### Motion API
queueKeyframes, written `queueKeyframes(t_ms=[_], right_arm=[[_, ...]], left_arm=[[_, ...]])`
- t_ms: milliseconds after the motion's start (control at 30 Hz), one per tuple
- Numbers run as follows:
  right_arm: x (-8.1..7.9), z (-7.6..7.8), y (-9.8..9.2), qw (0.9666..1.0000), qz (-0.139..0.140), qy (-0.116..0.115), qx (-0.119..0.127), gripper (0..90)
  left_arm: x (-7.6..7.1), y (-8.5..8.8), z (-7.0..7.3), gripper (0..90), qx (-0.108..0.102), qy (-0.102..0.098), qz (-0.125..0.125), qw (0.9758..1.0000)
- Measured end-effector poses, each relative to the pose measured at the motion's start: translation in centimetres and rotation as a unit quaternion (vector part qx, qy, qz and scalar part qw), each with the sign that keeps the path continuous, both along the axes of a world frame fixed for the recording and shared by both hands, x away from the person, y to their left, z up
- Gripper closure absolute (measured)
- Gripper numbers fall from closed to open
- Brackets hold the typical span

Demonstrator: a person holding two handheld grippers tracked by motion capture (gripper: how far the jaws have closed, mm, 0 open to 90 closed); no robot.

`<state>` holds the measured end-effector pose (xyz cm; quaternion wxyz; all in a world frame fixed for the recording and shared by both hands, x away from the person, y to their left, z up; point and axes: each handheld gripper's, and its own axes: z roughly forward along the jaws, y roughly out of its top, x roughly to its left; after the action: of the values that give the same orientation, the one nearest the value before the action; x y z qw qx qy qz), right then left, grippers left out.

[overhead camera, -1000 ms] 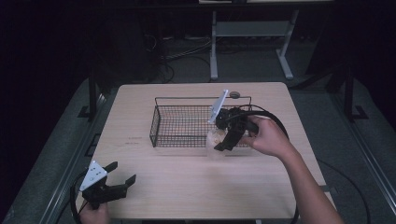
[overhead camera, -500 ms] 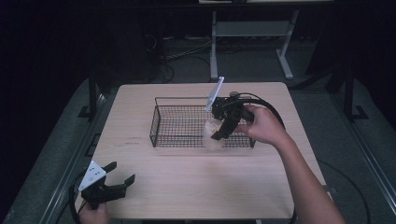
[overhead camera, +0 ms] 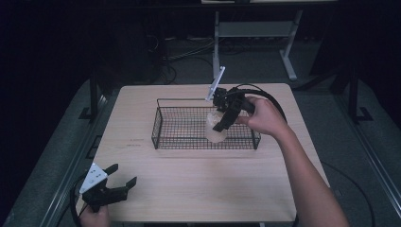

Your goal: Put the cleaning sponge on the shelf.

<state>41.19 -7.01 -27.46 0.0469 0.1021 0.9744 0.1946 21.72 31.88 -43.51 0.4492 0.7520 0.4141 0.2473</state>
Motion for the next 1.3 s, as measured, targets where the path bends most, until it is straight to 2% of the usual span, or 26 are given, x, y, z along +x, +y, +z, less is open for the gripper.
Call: queueKeyframes(t_ms=[267,667,933,1067,1167,1300], right_arm=[[1.0,0.4,0.4,0.9999,-0.010,-0.005,-0.008,29.0],[2.8,-0.2,0.5,0.9994,-0.035,0.003,0.004,28.9],[4.2,-1.4,0.2,0.9981,-0.060,0.009,-0.010,28.9],[4.7,-2.0,0.1,0.9977,-0.065,0.012,-0.016,28.9],[4.9,-2.3,0.3,0.9976,-0.067,0.004,-0.016,28.9],[5.3,-2.7,0.7,0.9976,-0.068,0.010,-0.014,28.9]], left_arm=[[-0.1,0.0,0.0,13.9,-0.002,-0.001,0.000,1.0000],[0.0,0.0,0.1,13.9,-0.002,-0.002,-0.002,1.0000],[-0.1,0.2,0.0,13.9,-0.007,-0.001,0.001,1.0000],[-0.1,0.0,0.1,13.9,-0.004,-0.003,0.000,1.0000],[0.0,0.0,0.0,13.9,-0.004,-0.002,-0.003,1.0000],[-0.1,0.0,0.0,13.9,-0.005,-0.001,-0.003,1.0000]])
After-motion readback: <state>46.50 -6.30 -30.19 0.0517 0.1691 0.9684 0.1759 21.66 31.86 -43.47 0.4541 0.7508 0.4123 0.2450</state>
